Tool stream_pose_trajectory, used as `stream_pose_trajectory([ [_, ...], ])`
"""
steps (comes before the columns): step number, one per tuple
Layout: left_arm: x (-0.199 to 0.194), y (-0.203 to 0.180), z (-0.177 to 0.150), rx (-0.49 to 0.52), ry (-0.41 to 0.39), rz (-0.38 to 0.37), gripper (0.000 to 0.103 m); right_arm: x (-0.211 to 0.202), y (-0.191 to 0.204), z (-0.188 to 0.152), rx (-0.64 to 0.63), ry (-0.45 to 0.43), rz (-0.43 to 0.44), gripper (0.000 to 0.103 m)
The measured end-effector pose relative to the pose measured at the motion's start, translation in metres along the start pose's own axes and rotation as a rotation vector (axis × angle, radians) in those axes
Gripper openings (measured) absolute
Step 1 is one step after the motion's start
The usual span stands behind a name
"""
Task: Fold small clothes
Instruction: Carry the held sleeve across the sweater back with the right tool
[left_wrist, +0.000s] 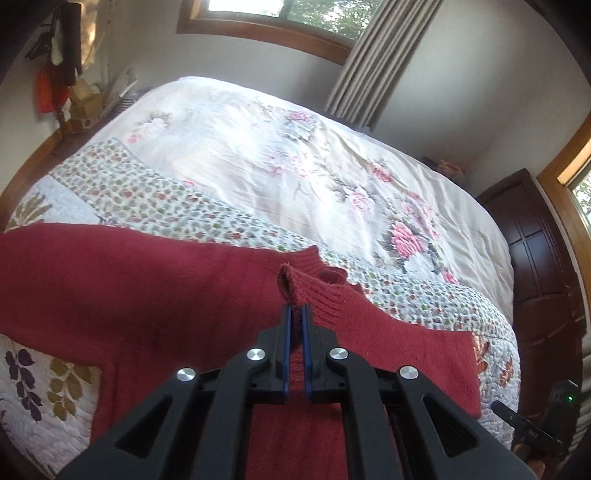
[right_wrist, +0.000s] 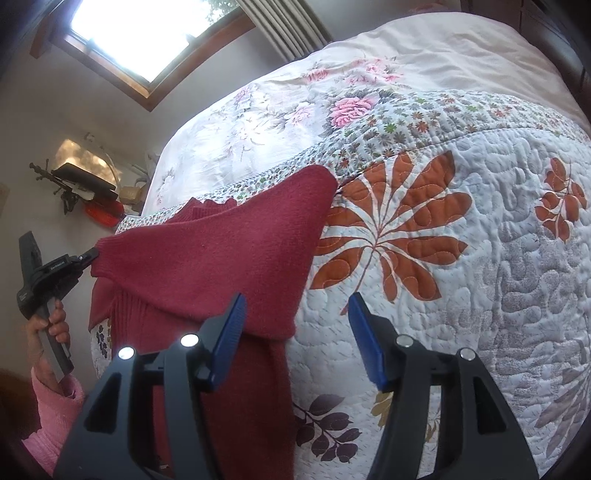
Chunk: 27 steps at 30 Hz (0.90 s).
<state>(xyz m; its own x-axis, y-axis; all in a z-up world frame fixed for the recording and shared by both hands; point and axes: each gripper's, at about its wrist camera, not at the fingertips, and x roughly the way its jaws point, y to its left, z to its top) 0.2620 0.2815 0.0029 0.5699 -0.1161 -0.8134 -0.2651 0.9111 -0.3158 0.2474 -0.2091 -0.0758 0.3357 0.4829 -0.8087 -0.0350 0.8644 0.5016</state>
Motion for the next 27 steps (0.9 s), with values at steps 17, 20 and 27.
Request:
stream_pose_trajectory([
  [17, 0.037, 0.049, -0.020, 0.043, 0.110, 0.166, 0.008, 0.043, 0.030, -0.002, -0.042, 0.119, -0.119, 0.030],
  [20, 0.012, 0.033, -0.013, 0.074, 0.062, 0.119, 0.012, 0.022, 0.060, 0.003, -0.126, 0.033, -0.153, 0.035],
  [27, 0.038, -0.010, -0.037, 0.143, 0.187, 0.030, 0.019, 0.051, 0.090, 0.009, -0.154, 0.112, -0.125, 0.035],
])
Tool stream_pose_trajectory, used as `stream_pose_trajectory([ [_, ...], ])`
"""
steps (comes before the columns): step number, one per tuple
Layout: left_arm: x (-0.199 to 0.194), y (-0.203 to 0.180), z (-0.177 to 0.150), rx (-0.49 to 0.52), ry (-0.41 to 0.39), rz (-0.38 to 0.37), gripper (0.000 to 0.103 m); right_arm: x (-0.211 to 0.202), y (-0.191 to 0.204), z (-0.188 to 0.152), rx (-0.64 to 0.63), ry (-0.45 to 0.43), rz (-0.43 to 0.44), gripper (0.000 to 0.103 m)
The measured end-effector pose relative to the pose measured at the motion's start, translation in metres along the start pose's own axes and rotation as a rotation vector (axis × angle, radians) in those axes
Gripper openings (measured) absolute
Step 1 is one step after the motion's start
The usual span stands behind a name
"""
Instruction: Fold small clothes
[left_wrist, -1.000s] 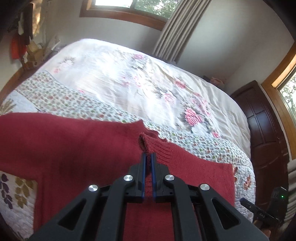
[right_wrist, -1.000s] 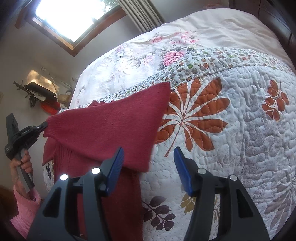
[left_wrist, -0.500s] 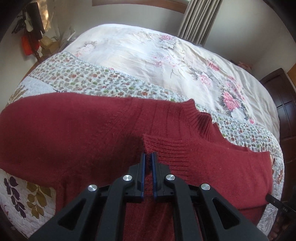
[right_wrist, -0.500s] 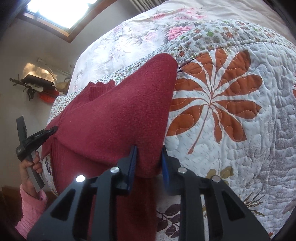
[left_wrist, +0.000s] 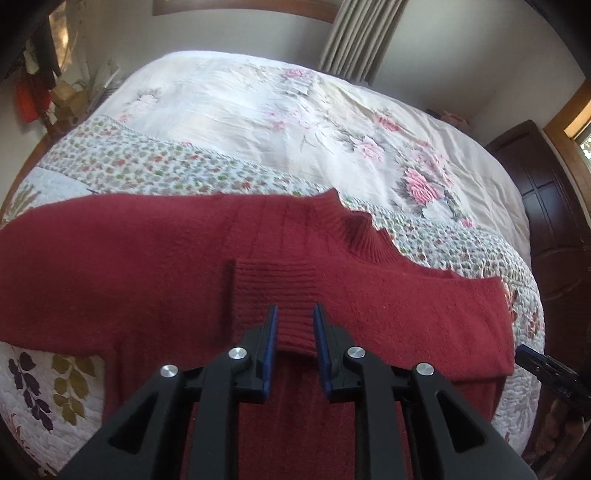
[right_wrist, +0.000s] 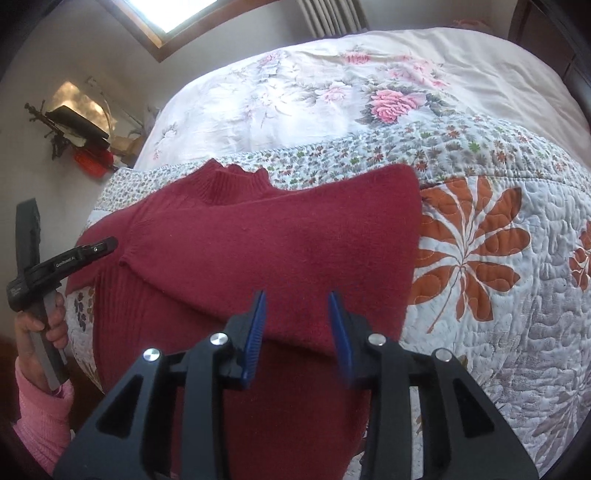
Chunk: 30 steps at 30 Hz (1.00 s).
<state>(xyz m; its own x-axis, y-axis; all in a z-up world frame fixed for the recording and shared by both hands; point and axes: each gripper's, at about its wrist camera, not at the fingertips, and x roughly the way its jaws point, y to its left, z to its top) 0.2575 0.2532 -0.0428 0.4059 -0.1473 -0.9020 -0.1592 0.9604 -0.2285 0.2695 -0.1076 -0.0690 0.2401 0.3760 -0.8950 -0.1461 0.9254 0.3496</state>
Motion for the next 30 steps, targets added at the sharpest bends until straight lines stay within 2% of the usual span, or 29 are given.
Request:
stream_pose_trajectory([
  [3, 0.025, 0.003, -0.008, 0.008, 0.050, 0.024, 0.019, 0.021, -0.006, -0.005, 0.031, 0.041, -0.018, 0.034],
  [6, 0.036, 0.009, -0.012, -0.006, 0.060, 0.012, 0.021, 0.031, -0.008, -0.012, 0.032, 0.041, -0.022, 0.034],
  [14, 0.036, 0.014, -0.009, -0.014, 0.069, -0.011, 0.022, 0.039, -0.004, -0.010, 0.046, 0.053, -0.048, 0.035],
  [17, 0.020, 0.019, -0.011, -0.016, 0.067, -0.013, 0.023, 0.030, 0.000, -0.007, 0.067, 0.054, -0.069, 0.036],
  [18, 0.010, 0.022, -0.012, -0.012, 0.053, 0.006, 0.027, 0.025, 0.006, -0.007, 0.055, 0.041, -0.084, 0.039],
  [19, -0.002, 0.028, -0.015, -0.003, 0.024, 0.035, 0.041, 0.017, 0.016, -0.008, 0.024, 0.021, -0.100, 0.048],
  [20, -0.013, 0.036, -0.018, 0.002, 0.000, 0.063, 0.056, 0.012, 0.025, -0.009, -0.007, 0.008, -0.109, 0.054],
  [21, -0.024, 0.048, -0.022, -0.003, -0.020, 0.085, 0.059, 0.008, 0.035, -0.012, -0.035, 0.003, -0.114, 0.054],
  [23, -0.038, 0.077, -0.029, -0.044, -0.021, 0.093, 0.060, 0.006, 0.054, -0.017, -0.080, 0.013, -0.092, 0.054],
  [27, -0.061, 0.156, -0.048, -0.196, -0.002, 0.132, 0.059, 0.016, 0.087, -0.026, -0.142, 0.054, -0.041, 0.053],
  [30, -0.087, 0.217, -0.063, -0.306, -0.033, 0.154, 0.058, 0.031, 0.111, -0.029, -0.184, 0.083, -0.027, 0.053],
])
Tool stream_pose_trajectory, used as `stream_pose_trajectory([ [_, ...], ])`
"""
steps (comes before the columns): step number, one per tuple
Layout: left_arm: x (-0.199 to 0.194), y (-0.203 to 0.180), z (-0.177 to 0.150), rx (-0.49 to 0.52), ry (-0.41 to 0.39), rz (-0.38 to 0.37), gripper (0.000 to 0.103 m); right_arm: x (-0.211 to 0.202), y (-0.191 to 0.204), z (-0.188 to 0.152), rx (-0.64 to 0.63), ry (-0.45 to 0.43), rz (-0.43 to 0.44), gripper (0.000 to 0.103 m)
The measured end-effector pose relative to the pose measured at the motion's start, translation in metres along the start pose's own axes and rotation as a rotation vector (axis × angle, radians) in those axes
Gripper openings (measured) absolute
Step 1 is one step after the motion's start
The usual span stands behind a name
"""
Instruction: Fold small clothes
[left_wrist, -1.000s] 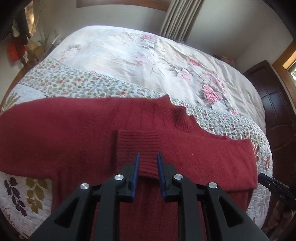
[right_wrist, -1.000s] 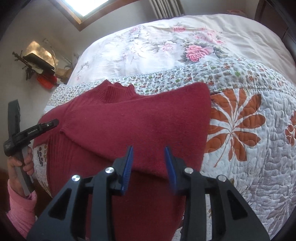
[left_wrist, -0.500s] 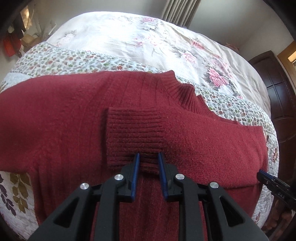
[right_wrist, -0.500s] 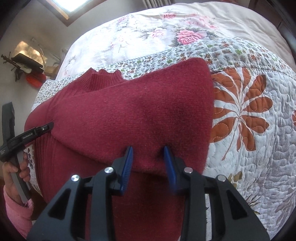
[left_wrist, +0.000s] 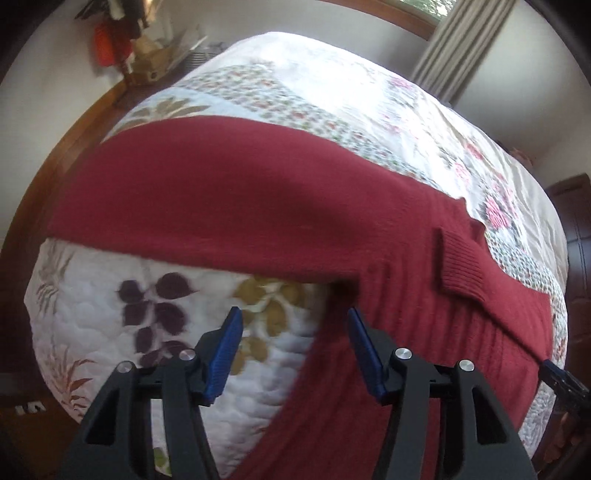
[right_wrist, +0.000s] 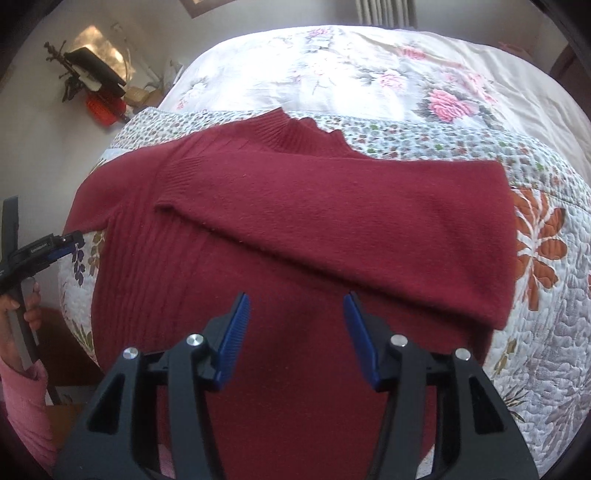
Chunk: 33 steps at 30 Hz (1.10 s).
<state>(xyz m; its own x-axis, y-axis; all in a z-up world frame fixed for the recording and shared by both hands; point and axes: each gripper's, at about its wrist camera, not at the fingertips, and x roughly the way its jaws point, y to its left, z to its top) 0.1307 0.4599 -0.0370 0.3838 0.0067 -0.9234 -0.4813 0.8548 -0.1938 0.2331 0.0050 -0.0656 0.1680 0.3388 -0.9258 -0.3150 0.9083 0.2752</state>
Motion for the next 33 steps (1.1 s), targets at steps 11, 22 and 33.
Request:
stream_pose_trajectory([
  [11, -0.008, 0.157, 0.025, -0.277, -0.022, 0.031, 0.055, 0.028, 0.084, 0.014, -0.124, 0.046, 0.044, 0.055],
  [22, 0.015, 0.210, 0.051, -0.354, -0.032, -0.023, 0.053, 0.046, 0.130, 0.014, -0.170, 0.068, 0.032, 0.057],
  [33, 0.035, 0.239, 0.080, -0.449, -0.045, -0.096, 0.042, 0.053, 0.134, 0.010, -0.146, 0.076, -0.003, 0.058],
])
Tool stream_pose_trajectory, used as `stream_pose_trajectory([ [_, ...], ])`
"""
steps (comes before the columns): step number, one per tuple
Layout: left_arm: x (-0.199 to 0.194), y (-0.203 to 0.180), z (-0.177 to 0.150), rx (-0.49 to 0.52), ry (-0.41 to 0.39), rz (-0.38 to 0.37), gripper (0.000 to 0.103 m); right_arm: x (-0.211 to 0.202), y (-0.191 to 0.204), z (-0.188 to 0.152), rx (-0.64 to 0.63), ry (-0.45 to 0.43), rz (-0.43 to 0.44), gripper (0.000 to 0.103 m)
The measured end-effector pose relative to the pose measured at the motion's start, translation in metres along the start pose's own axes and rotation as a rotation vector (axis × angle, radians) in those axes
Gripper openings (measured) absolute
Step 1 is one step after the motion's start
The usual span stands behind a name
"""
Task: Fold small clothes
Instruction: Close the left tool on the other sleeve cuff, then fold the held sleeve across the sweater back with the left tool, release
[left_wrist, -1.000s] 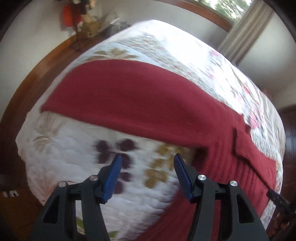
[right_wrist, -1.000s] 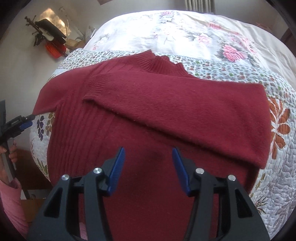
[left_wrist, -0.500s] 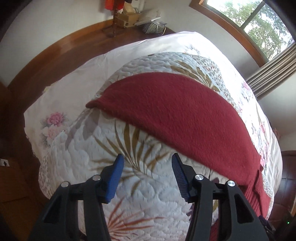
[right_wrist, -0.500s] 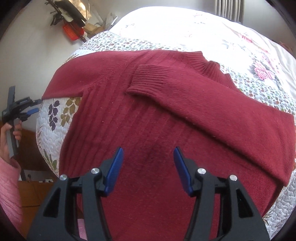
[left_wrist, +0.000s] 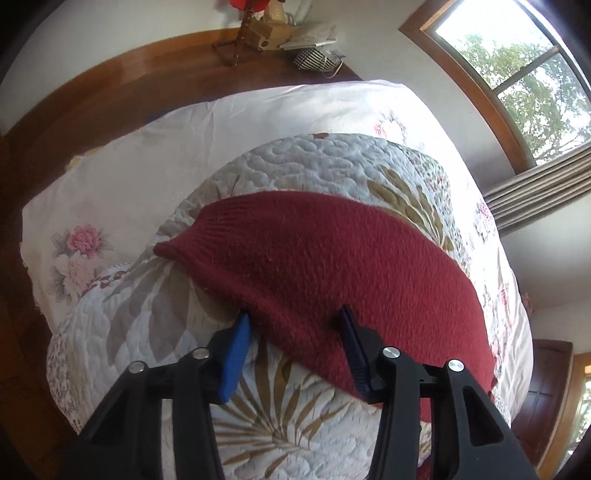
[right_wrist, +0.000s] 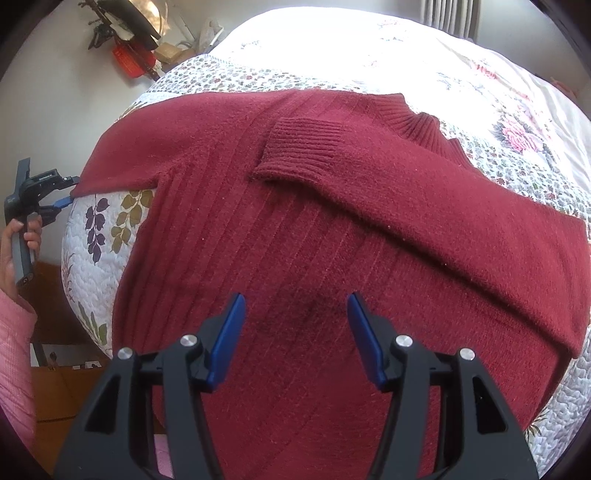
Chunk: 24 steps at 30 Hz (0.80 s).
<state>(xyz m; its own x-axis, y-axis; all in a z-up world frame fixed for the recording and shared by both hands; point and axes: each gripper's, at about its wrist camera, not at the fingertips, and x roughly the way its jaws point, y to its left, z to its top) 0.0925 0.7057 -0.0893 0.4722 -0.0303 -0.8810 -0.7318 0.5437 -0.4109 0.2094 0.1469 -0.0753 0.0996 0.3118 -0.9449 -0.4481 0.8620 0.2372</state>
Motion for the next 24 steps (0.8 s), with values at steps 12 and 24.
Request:
stream_pose_trajectory([
  [12, -0.032, -0.048, -0.015, 0.140, -0.195, 0.061, 0.007, -0.001, -0.009, -0.005, 0.024, -0.001, -0.015, 0.061],
  [24, -0.035, -0.175, -0.090, 0.559, -0.235, 0.013, 0.007, -0.016, -0.043, -0.025, 0.081, -0.023, -0.022, 0.064],
])
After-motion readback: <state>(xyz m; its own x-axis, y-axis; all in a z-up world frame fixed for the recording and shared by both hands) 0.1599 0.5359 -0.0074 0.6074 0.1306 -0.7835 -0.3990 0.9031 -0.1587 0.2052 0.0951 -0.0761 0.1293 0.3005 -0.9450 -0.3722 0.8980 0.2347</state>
